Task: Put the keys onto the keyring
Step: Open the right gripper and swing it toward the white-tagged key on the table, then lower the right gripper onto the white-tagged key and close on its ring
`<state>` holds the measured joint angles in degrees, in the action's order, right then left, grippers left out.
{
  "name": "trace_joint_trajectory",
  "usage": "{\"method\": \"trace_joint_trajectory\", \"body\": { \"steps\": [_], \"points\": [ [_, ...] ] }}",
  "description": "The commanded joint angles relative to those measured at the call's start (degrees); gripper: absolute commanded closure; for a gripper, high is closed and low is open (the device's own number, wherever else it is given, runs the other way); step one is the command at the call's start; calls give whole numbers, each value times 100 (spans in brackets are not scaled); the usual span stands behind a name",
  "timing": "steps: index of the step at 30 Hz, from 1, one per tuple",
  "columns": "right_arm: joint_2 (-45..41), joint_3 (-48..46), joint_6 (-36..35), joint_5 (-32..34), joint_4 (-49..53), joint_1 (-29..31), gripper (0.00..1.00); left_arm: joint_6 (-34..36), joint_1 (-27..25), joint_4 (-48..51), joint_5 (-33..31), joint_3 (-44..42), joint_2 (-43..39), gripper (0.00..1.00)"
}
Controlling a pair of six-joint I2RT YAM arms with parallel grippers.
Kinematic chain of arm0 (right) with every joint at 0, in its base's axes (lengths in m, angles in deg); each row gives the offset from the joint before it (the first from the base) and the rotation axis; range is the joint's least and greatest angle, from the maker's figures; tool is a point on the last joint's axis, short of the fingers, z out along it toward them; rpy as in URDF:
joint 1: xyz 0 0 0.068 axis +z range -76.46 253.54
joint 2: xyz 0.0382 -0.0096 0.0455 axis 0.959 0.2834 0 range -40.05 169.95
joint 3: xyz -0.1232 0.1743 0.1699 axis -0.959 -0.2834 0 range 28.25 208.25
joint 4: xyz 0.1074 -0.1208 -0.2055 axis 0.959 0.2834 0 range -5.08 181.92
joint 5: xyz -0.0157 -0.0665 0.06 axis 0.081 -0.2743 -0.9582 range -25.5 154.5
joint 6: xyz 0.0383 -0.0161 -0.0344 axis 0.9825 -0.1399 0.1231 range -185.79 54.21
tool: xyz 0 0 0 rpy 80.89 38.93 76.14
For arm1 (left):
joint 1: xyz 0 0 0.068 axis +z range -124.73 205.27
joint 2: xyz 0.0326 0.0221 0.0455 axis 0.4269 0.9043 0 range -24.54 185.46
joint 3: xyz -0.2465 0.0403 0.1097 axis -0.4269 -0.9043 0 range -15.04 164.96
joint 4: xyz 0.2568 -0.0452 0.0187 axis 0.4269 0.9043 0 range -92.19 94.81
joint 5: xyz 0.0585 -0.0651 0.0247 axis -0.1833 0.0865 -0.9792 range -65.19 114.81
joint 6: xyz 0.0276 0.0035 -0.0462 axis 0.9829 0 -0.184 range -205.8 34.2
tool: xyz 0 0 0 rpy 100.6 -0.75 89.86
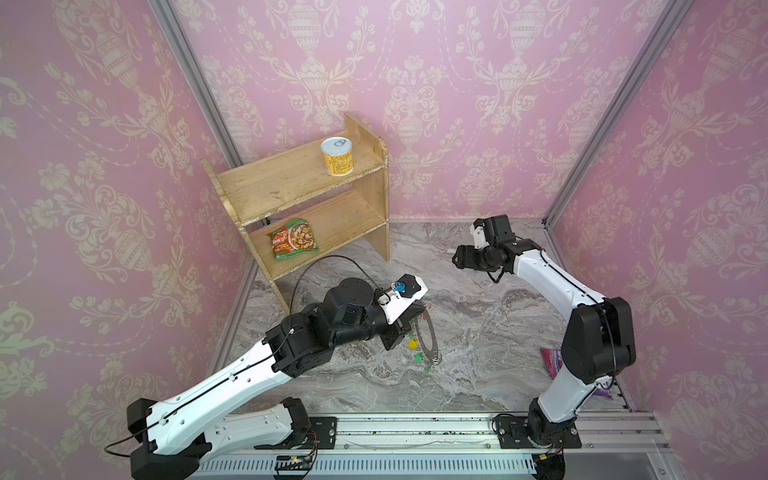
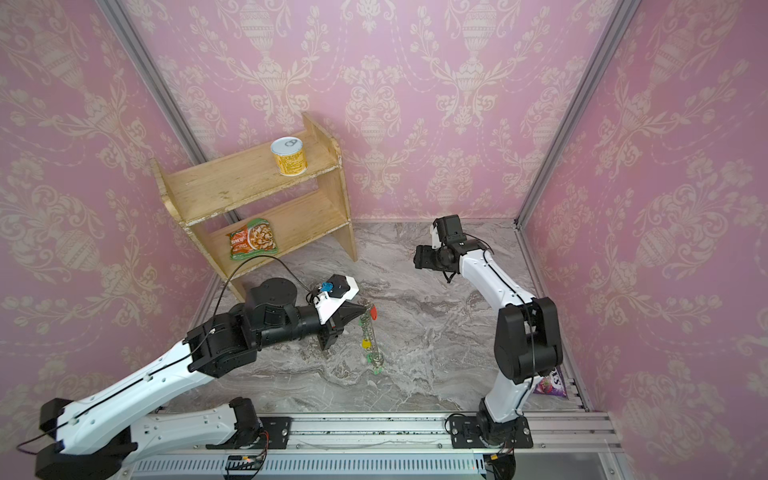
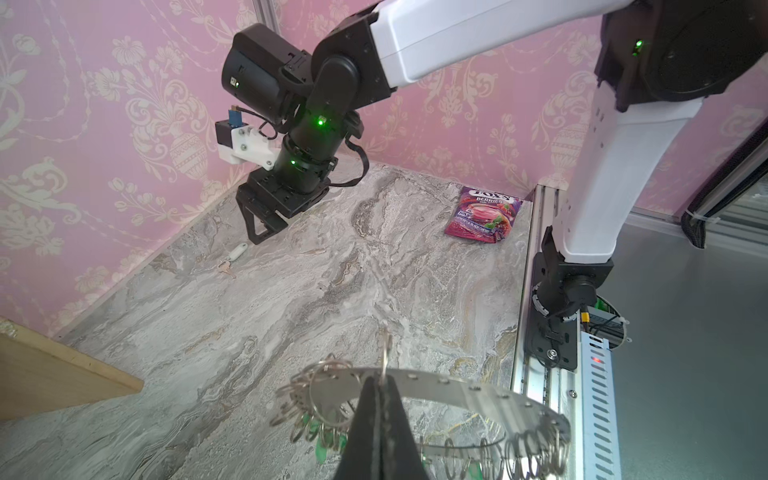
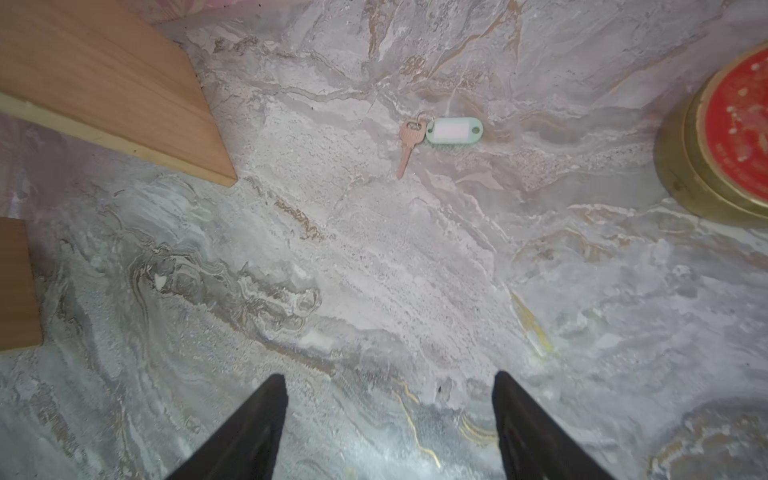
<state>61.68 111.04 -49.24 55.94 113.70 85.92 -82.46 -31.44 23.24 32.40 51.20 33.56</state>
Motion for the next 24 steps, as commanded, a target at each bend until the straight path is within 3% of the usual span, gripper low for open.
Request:
{"method": "trace_joint_trajectory", "body": {
  "steps": [1, 8, 24],
  "points": [
    [675, 691, -24, 13, -264, -12, 24, -164, 45, -135, -152, -34, -124, 100],
    [2151, 2038, -211, 4, -149, -8, 33, -184, 56, -131, -215, -100, -107, 100],
    [4092, 4696, -637, 45, 849, -43, 31, -325, 291, -100, -157, -295, -221, 100]
  ]
}}
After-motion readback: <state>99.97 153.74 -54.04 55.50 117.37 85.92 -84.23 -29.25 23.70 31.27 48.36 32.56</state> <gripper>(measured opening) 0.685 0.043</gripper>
